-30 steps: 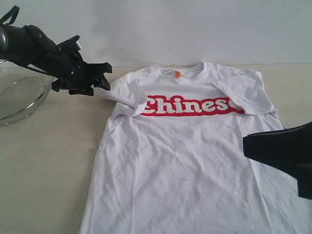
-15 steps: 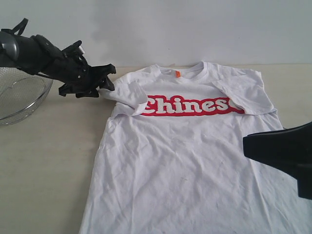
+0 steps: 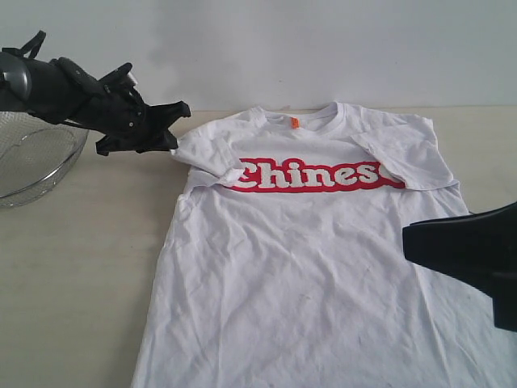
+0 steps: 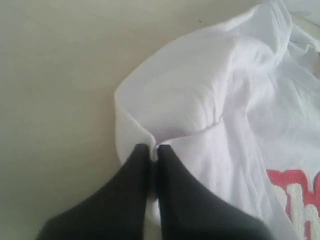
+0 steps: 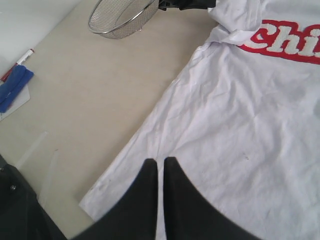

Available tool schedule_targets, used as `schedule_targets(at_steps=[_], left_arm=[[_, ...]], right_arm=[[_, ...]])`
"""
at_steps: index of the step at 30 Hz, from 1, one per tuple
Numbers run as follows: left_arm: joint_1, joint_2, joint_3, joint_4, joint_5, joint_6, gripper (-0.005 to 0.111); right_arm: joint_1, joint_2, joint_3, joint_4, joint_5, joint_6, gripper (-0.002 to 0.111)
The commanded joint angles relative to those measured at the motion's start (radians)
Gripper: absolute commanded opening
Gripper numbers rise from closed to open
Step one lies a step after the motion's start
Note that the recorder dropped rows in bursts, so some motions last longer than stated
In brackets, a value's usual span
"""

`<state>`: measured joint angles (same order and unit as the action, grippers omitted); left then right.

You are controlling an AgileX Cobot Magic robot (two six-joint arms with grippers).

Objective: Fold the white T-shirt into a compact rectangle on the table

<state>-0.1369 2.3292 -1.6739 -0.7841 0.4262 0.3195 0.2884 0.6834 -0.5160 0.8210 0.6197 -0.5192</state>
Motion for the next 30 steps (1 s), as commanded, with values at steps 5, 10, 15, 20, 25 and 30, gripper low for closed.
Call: schedule_targets(at_steps=[5,10,15,20,25,30], left_arm=[[-0.004,-0.003,-0.063,-0.080,-0.027,0.112,0.004],[-0.004,-0.003,-0.120,-0.093,-0.027,0.126,0.004],[-0.004,0.001,-0.129,-0.080,-0.029,0.128,0.004],[-0.004,0.039,-0.131,-0.080,-0.016,0.145,0.004],[-0.004,0.110,-0.160,-0.080,0.011,0.122,0.004],[-0.001,0.134,-0.192,-0.040,0.011,0.122,0.006]], right_arm=[[0.001,-0.006,0.003,0.003,-0.008,-0.008,0.000],[0.001,-0.006,0.003,0.003,-0.008,-0.008,0.000],[0.001,-0.006,0.003,0.003,-0.008,-0.008,0.000],[0.001,-0.006,0.003,0.005,-0.008,-0.008,0.000],[0.001,-0.006,0.003,0.005,-0.008,-0.008,0.000],[0.001,-0.006,0.003,0.005,-0.008,-0.010,0.000]])
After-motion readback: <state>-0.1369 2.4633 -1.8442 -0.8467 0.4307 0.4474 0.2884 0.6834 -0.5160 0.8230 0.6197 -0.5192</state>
